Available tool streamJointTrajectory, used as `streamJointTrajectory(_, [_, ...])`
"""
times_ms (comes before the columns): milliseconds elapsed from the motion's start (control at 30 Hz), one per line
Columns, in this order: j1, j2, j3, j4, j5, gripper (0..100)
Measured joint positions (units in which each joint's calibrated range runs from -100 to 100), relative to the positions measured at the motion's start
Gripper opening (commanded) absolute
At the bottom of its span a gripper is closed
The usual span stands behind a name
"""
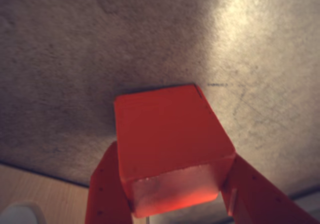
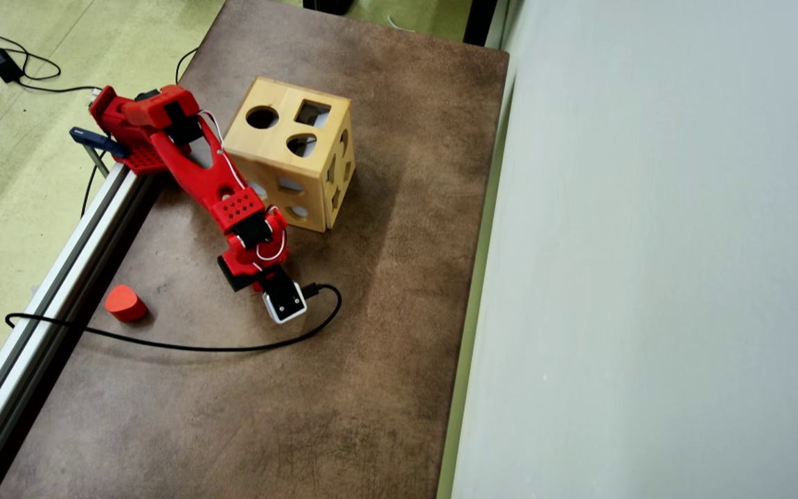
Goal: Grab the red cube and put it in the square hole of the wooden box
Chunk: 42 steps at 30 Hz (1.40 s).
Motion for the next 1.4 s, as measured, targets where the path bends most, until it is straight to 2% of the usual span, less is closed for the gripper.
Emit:
streamJointTrajectory(367, [0.00, -1.02, 0.00, 0.40, -0.05, 2])
streamJointTrajectory(733, [1.37, -23.98, 0.18, 16.14, -6.35, 2])
streamJointTrajectory(867, [1.37, -35.59, 0.18, 18.97, -11.58, 2])
streamJointTrajectory(1067, [-1.29, -46.69, 0.18, 19.29, -22.37, 2])
streamJointTrajectory(1267, [-10.71, -48.14, 0.18, 19.29, -34.04, 2])
streamJointTrajectory(1400, [-18.97, -48.14, 0.18, 19.29, -39.56, 2])
